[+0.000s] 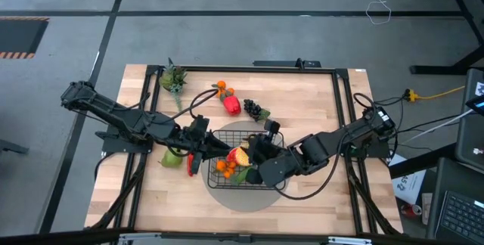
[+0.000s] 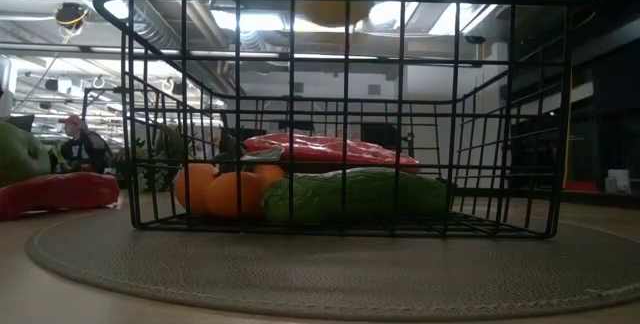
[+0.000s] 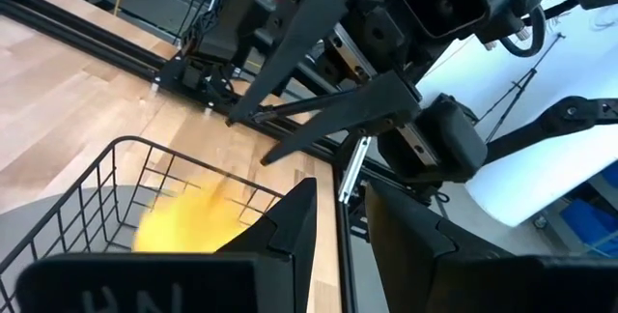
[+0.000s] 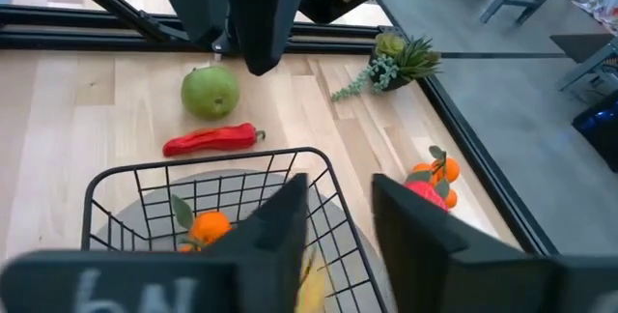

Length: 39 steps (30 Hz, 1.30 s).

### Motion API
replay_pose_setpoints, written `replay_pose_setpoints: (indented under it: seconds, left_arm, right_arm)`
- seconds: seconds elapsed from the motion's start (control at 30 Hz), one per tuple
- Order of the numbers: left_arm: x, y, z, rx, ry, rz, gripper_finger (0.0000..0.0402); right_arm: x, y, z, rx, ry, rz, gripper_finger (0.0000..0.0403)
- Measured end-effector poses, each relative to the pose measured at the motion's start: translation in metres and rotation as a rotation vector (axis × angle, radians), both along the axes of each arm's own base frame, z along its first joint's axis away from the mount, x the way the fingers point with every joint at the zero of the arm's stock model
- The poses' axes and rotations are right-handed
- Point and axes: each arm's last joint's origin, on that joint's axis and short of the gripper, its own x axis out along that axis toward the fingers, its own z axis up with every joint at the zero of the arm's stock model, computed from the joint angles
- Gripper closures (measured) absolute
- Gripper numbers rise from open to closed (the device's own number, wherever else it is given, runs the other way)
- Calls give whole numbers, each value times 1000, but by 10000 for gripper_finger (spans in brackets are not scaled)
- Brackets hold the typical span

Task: Build produce basket
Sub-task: Put the yellow pear into the black wire basket, then put the green pear into the black wire basket

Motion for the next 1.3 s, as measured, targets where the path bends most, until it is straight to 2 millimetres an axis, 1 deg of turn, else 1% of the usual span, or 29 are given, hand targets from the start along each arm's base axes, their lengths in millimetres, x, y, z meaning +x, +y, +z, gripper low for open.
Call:
replay_pose_setpoints:
  seconds: [0.13, 0.27, 0.37, 0.43, 0.5, 0.57, 0.63, 0.7, 0.8, 0.87, 0.93, 1.03, 1.1, 1.2, 1.3]
  left_arm:
    - [0, 0, 0, -1, 0, 1, 315]
    - [0, 0, 0, -6, 1, 1, 315]
    - [0, -2, 0, -30, 3, -15, 315]
    - [-1, -6, 0, -70, 12, -72, 315]
    - [0, -11, -3, -74, 23, -141, 315]
    - [0, -13, -5, -76, 48, -204, 315]
    - [-2, -13, -7, -119, 86, -236, 314]
    - [-3, -13, -15, -183, 181, -219, 315]
    - [-9, -13, -28, -312, 369, -158, 315]
    - [-18, -15, -38, -411, 529, -139, 315]
    - [-29, -21, -50, -487, 722, -147, 315]
    - [-47, -33, -61, -550, 948, -150, 315]
    - [-57, -38, -66, -554, 1031, -115, 315]
    - [-69, -43, -71, -521, 1102, -38, 315]
    - [-83, -42, -79, -407, 1177, 63, 315]
  right_arm:
    - [0, 0, 0, -4, -2, -3, 229]
    - [0, 0, 0, 5, -7, -10, 199]
    - [0, 0, 0, 36, -24, -31, 195]
    - [0, 0, 0, 36, -24, -31, 195]
    - [0, 1, 0, 38, -23, -27, 197]
    - [0, 1, 0, 49, -21, -19, 198]
    - [0, 2, 0, 62, -16, -3, 198]
    - [0, 2, 0, 65, -14, 0, 198]
    - [-1, 1, -1, 59, -2, 0, 198]
    - [-3, 1, -2, 53, 21, -4, 198]
    - [-5, -1, -5, 62, 44, -24, 198]
    - [-10, -3, -9, 81, 82, -70, 198]
    - [-13, -5, -11, 92, 102, -98, 199]
    - [-16, -6, -13, 100, 122, -126, 199]
    - [-17, -7, -14, 95, 131, -126, 199]
